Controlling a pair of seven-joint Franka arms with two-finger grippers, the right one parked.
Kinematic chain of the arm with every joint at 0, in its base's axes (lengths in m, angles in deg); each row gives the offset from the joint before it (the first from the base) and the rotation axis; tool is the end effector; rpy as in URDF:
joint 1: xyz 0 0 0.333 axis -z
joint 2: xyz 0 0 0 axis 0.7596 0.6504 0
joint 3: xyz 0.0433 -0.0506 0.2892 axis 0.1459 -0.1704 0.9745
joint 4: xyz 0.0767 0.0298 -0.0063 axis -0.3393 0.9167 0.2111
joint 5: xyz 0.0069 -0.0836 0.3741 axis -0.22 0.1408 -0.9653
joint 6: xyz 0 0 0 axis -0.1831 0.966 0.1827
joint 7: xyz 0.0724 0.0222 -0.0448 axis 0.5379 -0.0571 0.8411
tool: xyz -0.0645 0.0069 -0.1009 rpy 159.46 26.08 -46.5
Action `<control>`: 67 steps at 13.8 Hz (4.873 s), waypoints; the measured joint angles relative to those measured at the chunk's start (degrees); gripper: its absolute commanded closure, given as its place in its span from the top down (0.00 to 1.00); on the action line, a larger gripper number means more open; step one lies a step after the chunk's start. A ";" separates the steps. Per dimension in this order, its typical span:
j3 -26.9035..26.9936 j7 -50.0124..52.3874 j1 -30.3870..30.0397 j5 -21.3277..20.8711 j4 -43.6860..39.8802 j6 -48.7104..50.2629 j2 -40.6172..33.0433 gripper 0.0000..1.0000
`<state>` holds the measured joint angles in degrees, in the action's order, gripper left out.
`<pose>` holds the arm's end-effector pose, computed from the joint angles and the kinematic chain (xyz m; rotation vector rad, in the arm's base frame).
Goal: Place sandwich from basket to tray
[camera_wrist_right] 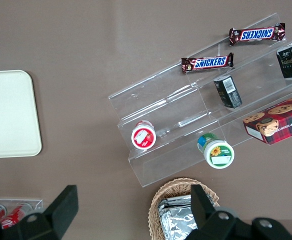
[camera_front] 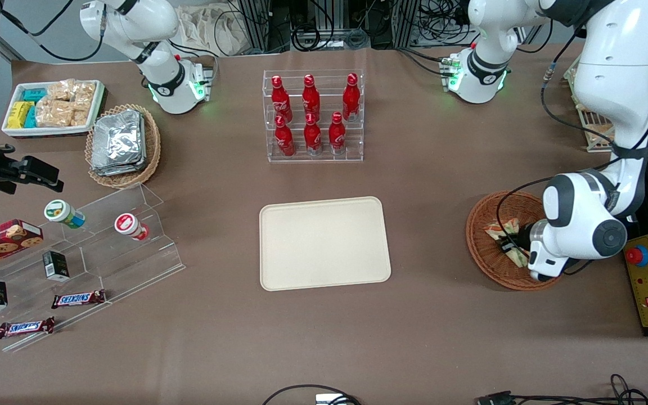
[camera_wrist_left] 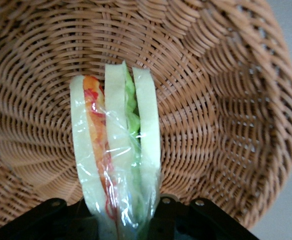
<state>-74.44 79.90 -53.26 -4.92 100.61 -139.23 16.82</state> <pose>0.5939 -0.0080 0.2047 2.9824 0.7216 -0.4543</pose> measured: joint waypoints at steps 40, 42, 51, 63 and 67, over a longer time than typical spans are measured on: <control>-18.36 6.75 20.08 -9.77 -19.55 1.15 16.46 0.16; -18.31 6.75 20.08 -9.82 -19.72 1.04 17.60 0.20; -18.27 6.78 20.05 -10.20 -21.83 -0.12 18.04 1.00; -17.70 4.86 7.28 -10.45 -27.59 21.65 -5.04 1.00; -17.58 -1.10 1.78 -10.50 -27.34 28.46 -11.32 1.00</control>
<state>-92.02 78.80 -51.48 -15.42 73.27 -110.77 5.50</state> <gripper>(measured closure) 0.000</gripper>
